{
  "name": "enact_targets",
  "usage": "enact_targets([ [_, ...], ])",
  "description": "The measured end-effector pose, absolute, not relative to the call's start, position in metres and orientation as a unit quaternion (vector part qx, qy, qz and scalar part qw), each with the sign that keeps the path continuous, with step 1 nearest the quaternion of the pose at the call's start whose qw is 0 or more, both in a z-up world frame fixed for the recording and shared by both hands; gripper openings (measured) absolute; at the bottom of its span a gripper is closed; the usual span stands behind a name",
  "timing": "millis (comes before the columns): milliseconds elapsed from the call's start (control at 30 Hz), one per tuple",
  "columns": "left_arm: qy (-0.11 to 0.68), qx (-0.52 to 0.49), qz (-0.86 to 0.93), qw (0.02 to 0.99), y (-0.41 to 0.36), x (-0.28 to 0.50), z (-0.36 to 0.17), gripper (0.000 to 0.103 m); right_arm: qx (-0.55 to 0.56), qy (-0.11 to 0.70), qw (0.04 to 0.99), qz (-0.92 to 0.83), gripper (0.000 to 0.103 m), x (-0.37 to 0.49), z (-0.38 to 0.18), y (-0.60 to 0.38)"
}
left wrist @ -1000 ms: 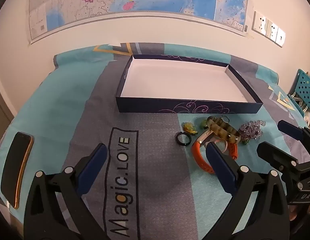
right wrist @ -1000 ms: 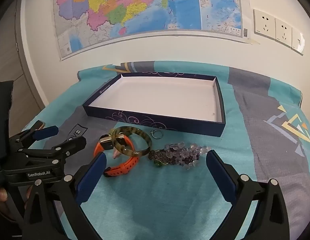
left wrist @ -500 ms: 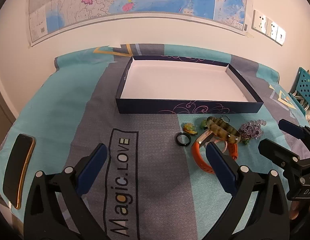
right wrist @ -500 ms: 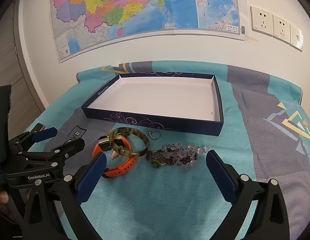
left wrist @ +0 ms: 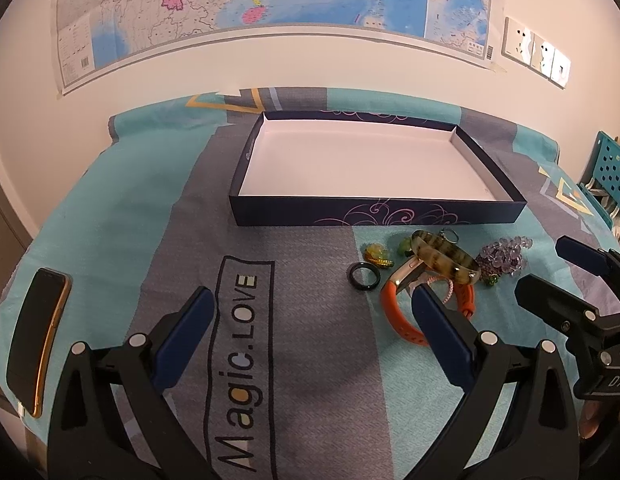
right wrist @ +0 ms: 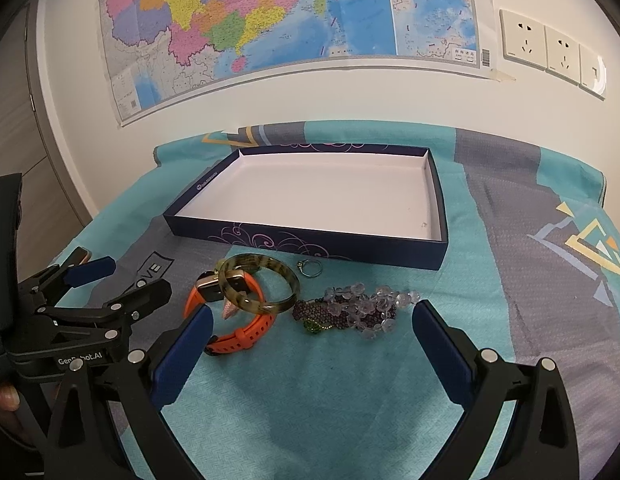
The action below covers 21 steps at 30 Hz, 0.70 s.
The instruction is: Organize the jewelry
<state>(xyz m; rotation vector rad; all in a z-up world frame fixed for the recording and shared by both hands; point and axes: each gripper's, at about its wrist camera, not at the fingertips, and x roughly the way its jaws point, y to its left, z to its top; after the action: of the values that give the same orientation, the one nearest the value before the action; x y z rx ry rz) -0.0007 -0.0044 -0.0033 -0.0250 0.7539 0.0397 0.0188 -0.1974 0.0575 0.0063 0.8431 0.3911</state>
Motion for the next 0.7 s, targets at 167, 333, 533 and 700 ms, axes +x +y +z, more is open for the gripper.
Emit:
enact_targets([
  [167,0.369,-0.012,0.019,0.929,-0.0050,-0.0006,-0.0035,0.097,0.006,0.409,0.893,0.188,0.097,0.0193,0.0565,-0.1980],
  [333,0.370,-0.011,0.019,0.929,-0.0068,-0.0015,-0.0044,0.097,0.007,0.409,0.893,0.189,0.097,0.0194,0.0565,-0.1978],
  [533,0.370,-0.010,0.018,0.929,-0.0087,-0.0024,-0.0056,0.097,0.009,0.410,0.892,0.190,0.096,0.0200,0.0553,-0.1984],
  [700,0.372,-0.010,0.017,0.928,-0.0101,-0.0022,-0.0072,0.097,0.011,0.412,0.891,0.190,0.097,0.0197,0.0539,-0.1987],
])
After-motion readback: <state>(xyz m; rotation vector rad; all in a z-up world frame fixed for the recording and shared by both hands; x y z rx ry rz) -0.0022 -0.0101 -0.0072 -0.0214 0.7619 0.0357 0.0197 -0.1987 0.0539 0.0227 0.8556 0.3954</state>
